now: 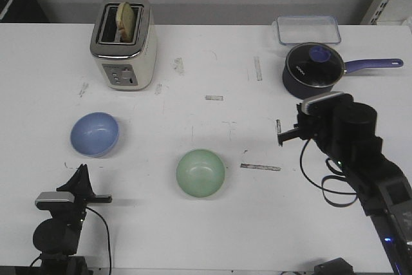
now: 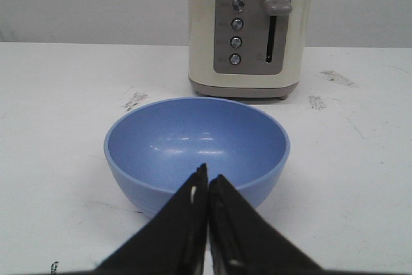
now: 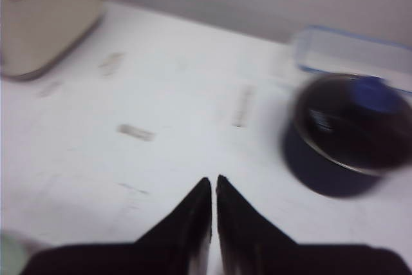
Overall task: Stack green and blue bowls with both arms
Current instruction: 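Open the right gripper and retract it to rest, then reach the left gripper to the blue bowl and grasp its rim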
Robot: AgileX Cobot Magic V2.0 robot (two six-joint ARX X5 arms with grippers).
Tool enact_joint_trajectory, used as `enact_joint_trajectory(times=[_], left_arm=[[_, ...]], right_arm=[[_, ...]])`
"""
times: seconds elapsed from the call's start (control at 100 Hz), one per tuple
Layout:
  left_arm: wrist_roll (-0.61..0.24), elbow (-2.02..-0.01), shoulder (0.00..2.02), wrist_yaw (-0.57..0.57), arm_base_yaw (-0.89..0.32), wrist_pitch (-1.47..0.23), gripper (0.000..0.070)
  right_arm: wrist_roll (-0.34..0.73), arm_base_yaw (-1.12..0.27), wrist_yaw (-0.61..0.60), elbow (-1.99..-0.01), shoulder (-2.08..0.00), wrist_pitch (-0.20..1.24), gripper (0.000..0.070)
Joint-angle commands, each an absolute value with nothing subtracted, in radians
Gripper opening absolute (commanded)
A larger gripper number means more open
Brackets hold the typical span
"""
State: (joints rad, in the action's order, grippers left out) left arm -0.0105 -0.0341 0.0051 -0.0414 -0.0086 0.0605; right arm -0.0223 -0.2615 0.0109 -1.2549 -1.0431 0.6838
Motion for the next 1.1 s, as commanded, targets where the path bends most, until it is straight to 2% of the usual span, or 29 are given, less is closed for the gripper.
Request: enact_joint_trajectory(times=[0.0, 0.18, 0.38, 0.52, 0.66, 0.85, 1.09], left_arm=[[-0.012, -0.014, 0.003, -0.036, -0.007, 0.077, 0.0001], [-0.012, -0.014, 0.003, -0.036, -0.007, 0.078, 0.0001], [-0.012, -0.014, 0.003, -0.036, -0.007, 0.103, 0.0001], [-0.019, -0.016, 0.003, -0.036, -0.007, 0.155, 0.0001], [-0.019, -0.062, 0.004, -0.036, -0.007, 0.223, 0.0001], [-0.011, -0.292, 0.078, -0.053, -0.007, 0.148, 0.0001], [0.035, -0.754, 0.424, -0.059, -0.007, -0.101, 0.0005]], right_arm=[[-0.031, -0.220, 0.012, -1.177, -0.995, 0.654, 0.0000], [-0.031, -0.133, 0.041, -0.884, -0.788, 0.506, 0.0000], [-0.028, -0.103, 0.061, -0.585, -0.548, 0.389, 0.0000], [-0.027, -0.103, 0.061, -0.484, -0.418, 0.382, 0.0000], [-0.027, -0.103, 0.061, -0.469, -0.358, 0.357, 0.0000], [-0.027, -0.103, 0.060, -0.469, -0.356, 0.341, 0.0000], [-0.027, -0.104, 0.060, -0.469, -0.362, 0.344, 0.0000]])
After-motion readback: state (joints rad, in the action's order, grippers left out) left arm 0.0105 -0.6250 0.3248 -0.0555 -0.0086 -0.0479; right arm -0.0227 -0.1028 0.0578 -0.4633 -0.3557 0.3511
